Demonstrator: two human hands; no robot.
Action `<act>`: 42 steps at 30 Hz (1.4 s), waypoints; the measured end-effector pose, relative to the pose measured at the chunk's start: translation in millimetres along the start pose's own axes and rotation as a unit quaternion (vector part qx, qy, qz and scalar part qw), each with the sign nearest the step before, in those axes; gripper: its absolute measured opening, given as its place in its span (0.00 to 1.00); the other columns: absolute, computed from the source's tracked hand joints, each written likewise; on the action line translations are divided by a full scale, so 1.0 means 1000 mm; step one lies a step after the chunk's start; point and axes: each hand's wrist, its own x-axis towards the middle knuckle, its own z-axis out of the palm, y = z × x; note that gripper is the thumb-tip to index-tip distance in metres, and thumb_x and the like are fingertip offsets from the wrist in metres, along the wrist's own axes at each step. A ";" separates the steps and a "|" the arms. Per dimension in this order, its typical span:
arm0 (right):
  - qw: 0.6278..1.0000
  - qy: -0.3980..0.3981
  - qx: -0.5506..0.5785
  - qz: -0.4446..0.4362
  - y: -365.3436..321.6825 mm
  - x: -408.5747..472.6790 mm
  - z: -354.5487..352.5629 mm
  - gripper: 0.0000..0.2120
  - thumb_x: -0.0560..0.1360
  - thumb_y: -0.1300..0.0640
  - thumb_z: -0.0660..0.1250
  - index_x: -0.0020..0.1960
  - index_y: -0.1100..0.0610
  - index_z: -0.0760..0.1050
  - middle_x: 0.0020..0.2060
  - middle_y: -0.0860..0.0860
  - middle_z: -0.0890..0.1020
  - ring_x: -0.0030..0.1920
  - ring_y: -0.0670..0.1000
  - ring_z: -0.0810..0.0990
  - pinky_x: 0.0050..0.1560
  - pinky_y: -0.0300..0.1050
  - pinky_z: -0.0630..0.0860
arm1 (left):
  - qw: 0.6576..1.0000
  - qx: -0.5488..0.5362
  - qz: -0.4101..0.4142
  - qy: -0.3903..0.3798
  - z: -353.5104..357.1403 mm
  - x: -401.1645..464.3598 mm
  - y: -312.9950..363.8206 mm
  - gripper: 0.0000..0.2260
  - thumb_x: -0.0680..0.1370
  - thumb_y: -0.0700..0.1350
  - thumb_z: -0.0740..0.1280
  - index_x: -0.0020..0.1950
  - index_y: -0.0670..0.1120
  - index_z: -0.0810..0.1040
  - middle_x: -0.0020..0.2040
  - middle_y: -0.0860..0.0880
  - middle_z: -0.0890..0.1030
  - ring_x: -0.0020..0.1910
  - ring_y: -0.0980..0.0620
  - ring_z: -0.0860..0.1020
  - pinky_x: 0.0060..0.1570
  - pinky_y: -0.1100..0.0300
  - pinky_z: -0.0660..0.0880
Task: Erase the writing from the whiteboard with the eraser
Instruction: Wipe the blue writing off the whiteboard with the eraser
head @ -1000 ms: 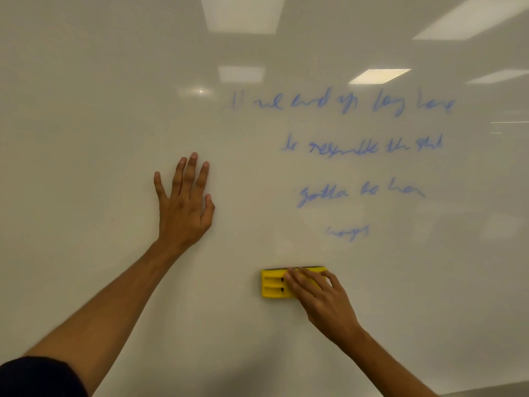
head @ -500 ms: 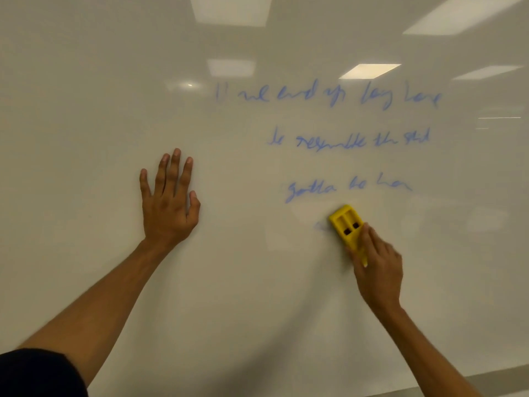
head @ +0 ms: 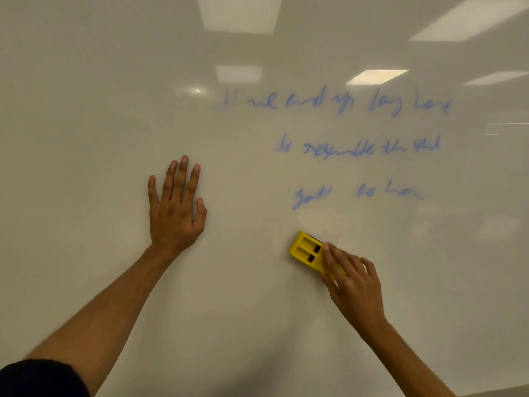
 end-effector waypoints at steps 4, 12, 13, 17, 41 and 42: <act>0.997 -0.016 -0.049 0.063 0.023 -0.009 -0.003 0.24 0.77 0.50 0.60 0.69 0.61 0.71 0.60 0.57 0.80 0.50 0.59 0.82 0.46 0.53 0.75 | 1.000 0.001 -0.001 0.001 0.000 0.000 0.001 0.30 0.80 0.50 0.53 0.83 0.48 0.52 0.83 0.47 0.53 0.82 0.48 0.51 0.79 0.41 0.45; 0.980 0.037 -0.007 0.195 0.031 0.095 -0.029 0.28 0.78 0.47 0.66 0.70 0.64 0.68 0.60 0.61 0.78 0.49 0.63 0.77 0.40 0.54 0.76 | 1.000 0.003 -0.008 -0.002 0.001 -0.001 0.002 0.30 0.80 0.51 0.53 0.83 0.49 0.52 0.83 0.48 0.52 0.82 0.48 0.51 0.79 0.42 0.44; 0.982 0.046 0.000 0.184 0.023 0.106 -0.030 0.29 0.77 0.46 0.66 0.70 0.64 0.68 0.60 0.61 0.78 0.50 0.63 0.77 0.41 0.54 0.77 | 1.000 0.001 -0.008 -0.002 0.001 -0.001 0.002 0.30 0.80 0.51 0.53 0.83 0.49 0.52 0.83 0.48 0.52 0.82 0.48 0.51 0.79 0.42 0.44; 0.996 0.034 0.002 0.077 -0.018 0.117 -0.030 0.27 0.75 0.48 0.70 0.68 0.63 0.72 0.59 0.60 0.79 0.47 0.62 0.78 0.40 0.52 0.77 | 1.000 -0.001 -0.008 -0.003 0.001 -0.001 0.001 0.30 0.80 0.51 0.53 0.83 0.49 0.52 0.83 0.48 0.52 0.82 0.48 0.51 0.79 0.42 0.44; 0.983 0.112 0.080 0.122 -0.006 0.201 -0.044 0.26 0.78 0.50 0.66 0.72 0.60 0.67 0.65 0.58 0.75 0.53 0.63 0.73 0.48 0.53 0.75 | 1.000 -0.009 -0.013 0.008 0.001 -0.003 0.002 0.30 0.80 0.50 0.54 0.82 0.49 0.54 0.83 0.47 0.54 0.82 0.48 0.53 0.79 0.41 0.49; 0.988 0.101 0.077 0.082 -0.014 0.196 -0.043 0.26 0.78 0.51 0.67 0.72 0.60 0.68 0.65 0.58 0.76 0.52 0.63 0.74 0.48 0.53 0.76 | 1.000 -0.010 -0.012 0.008 0.001 -0.003 0.002 0.30 0.80 0.50 0.54 0.82 0.49 0.54 0.83 0.47 0.55 0.82 0.48 0.54 0.79 0.41 0.49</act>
